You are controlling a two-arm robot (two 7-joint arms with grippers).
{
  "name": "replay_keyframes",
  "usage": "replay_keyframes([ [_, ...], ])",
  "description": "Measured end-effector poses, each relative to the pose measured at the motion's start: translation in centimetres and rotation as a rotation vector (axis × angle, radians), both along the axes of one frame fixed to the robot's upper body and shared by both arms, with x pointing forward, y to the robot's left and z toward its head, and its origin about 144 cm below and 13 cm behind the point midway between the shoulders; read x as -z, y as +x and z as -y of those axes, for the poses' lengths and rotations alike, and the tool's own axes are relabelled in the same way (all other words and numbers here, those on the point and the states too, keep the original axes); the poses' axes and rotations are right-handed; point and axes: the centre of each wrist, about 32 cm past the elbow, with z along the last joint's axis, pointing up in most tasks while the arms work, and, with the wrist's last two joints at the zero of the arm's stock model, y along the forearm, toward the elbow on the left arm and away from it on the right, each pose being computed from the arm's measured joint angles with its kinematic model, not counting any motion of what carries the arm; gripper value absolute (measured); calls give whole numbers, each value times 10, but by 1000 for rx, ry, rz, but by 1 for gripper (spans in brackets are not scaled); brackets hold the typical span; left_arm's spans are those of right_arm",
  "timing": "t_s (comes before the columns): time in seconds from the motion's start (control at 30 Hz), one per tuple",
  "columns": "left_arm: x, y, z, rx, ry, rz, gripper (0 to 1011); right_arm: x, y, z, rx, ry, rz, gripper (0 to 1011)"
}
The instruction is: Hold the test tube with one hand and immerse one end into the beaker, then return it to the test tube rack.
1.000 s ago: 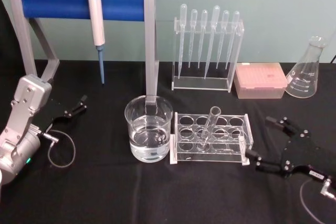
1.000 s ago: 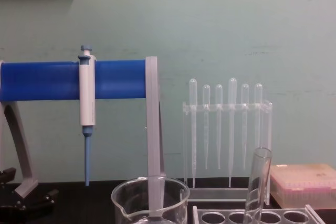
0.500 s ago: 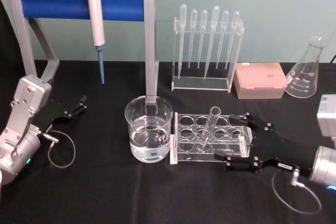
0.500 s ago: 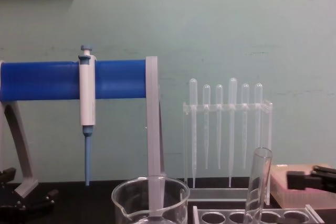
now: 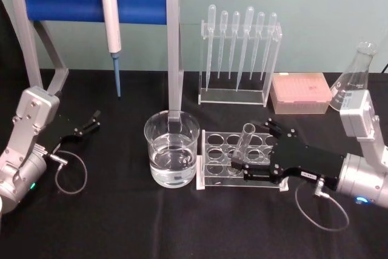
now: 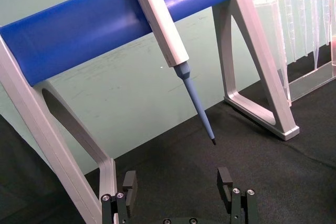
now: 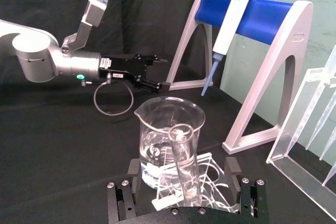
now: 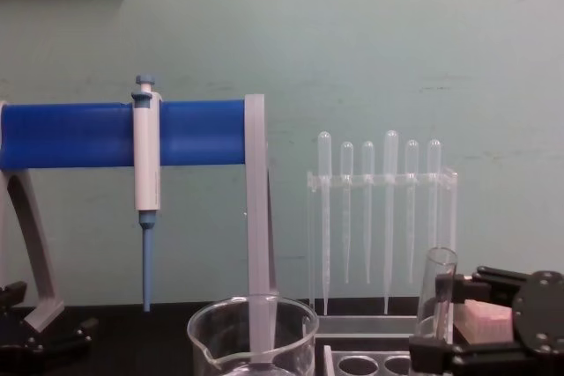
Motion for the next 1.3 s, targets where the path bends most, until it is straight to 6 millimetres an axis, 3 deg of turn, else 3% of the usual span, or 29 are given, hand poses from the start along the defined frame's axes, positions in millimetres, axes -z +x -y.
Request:
replay_keyframes([
  [0.5, 0, 0, 0, 0, 0, 0, 1000, 2, 3, -6, 21, 14, -3, 1003],
  [0.67, 0, 0, 0, 0, 0, 0, 1000, 2, 3, -6, 18, 13, -2, 932],
  [1.3, 0, 0, 0, 0, 0, 0, 1000, 1, 3, -5, 15, 14, 0, 330],
])
